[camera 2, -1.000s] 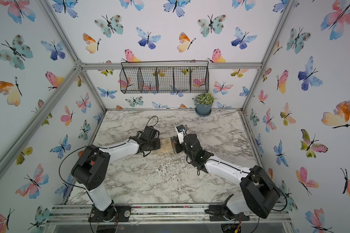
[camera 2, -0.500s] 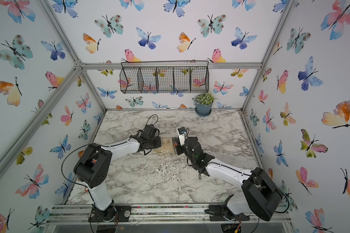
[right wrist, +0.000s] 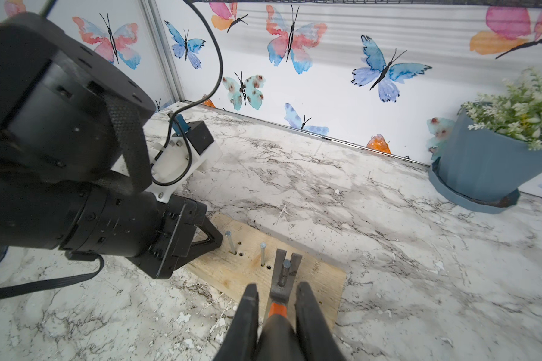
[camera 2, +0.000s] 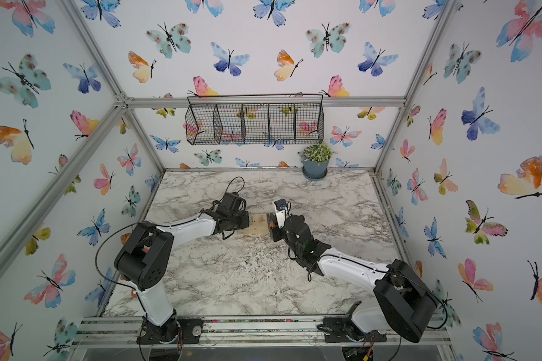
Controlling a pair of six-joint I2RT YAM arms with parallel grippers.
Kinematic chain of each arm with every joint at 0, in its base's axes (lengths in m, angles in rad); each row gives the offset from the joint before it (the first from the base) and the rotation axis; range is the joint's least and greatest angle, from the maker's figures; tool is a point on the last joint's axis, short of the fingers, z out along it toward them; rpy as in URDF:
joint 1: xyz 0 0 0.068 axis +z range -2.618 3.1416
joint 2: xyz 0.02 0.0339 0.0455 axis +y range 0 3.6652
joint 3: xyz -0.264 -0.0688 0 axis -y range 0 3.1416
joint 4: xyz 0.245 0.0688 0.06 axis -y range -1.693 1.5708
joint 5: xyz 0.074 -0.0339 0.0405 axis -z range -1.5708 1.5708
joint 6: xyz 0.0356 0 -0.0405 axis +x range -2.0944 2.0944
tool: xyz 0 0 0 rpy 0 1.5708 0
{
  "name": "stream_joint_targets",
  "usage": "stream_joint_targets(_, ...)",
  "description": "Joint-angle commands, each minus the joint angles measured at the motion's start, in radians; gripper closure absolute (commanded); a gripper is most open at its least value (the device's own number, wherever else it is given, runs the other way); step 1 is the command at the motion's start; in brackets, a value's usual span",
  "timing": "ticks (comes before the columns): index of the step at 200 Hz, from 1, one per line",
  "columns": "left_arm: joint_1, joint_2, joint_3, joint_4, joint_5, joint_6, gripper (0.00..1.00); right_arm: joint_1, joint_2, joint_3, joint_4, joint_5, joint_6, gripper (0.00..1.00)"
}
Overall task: Use a claw hammer to pull out a nail
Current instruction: Remove the nail from the mounting plate.
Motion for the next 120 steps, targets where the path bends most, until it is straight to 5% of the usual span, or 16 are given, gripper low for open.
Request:
stream_joint_targets(1,0.004,0.181,-0.096,-0.232,0.026,0.018,1.0,0.027,-0.013,-0.022,0.129,0.014,-0.05,0.97)
stream_joint_targets(120,0.01,0.184,-0.087,-0.238,0.043,0.027,1.0,0.04,-0.007,-0.035,0.132,0.05,-0.045,0.97)
